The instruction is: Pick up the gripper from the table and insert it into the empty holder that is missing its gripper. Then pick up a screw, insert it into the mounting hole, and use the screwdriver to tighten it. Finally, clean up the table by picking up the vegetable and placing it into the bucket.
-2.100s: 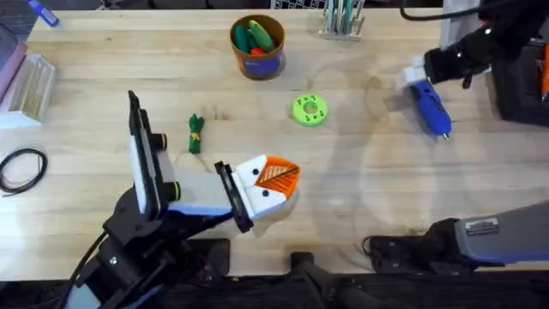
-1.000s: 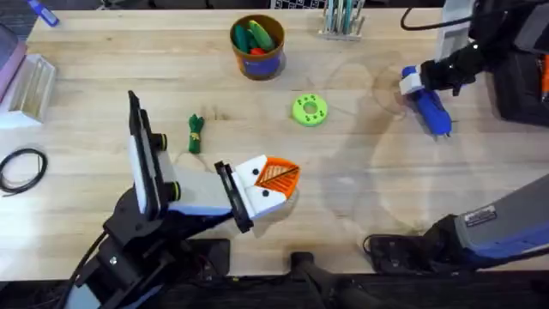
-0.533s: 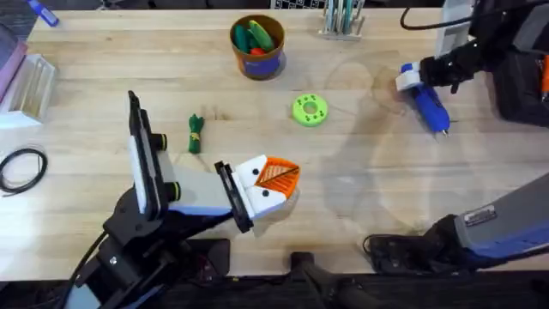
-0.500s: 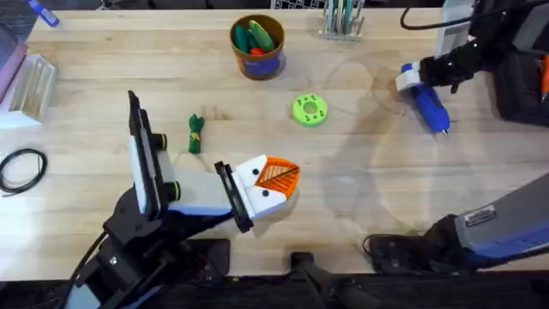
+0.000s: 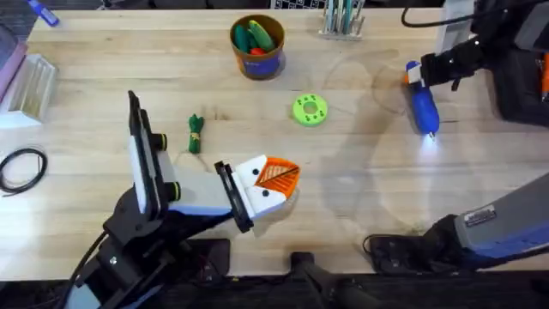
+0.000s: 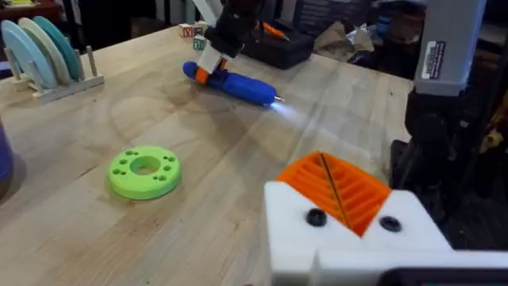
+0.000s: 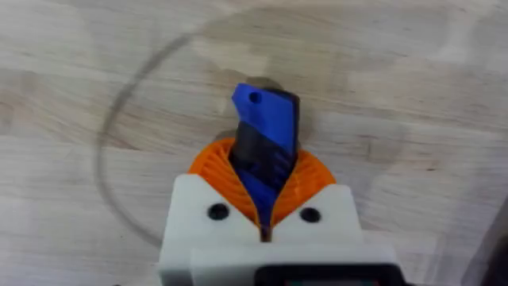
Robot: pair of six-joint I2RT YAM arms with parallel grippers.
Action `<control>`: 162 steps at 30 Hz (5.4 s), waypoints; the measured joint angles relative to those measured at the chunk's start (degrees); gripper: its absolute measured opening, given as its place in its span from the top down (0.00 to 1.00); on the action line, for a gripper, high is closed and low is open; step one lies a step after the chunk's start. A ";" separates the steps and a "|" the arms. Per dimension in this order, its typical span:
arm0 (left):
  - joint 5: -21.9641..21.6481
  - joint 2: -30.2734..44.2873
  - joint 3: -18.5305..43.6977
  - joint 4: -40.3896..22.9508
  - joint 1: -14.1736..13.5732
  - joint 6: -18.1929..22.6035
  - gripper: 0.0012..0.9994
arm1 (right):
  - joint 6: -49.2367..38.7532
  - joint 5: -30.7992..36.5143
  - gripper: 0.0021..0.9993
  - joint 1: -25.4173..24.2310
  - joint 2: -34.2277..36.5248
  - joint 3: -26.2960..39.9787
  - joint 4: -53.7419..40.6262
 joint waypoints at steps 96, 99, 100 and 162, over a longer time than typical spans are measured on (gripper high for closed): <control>-0.19 0.02 0.00 -0.07 0.00 -0.02 0.98 | 31.04 -11.91 0.98 65.81 -56.34 -31.40 48.50; -0.21 0.02 0.00 -0.10 0.00 -0.04 0.98 | 31.25 -11.95 0.98 65.83 -55.98 -31.40 48.89; -0.20 0.00 0.00 -0.05 0.00 -0.02 0.98 | 31.26 -11.97 0.98 65.83 -55.98 -31.40 48.79; -0.17 0.07 0.00 -0.03 0.00 -0.02 0.98 | 29.42 -11.99 0.98 65.81 -57.39 -31.40 49.19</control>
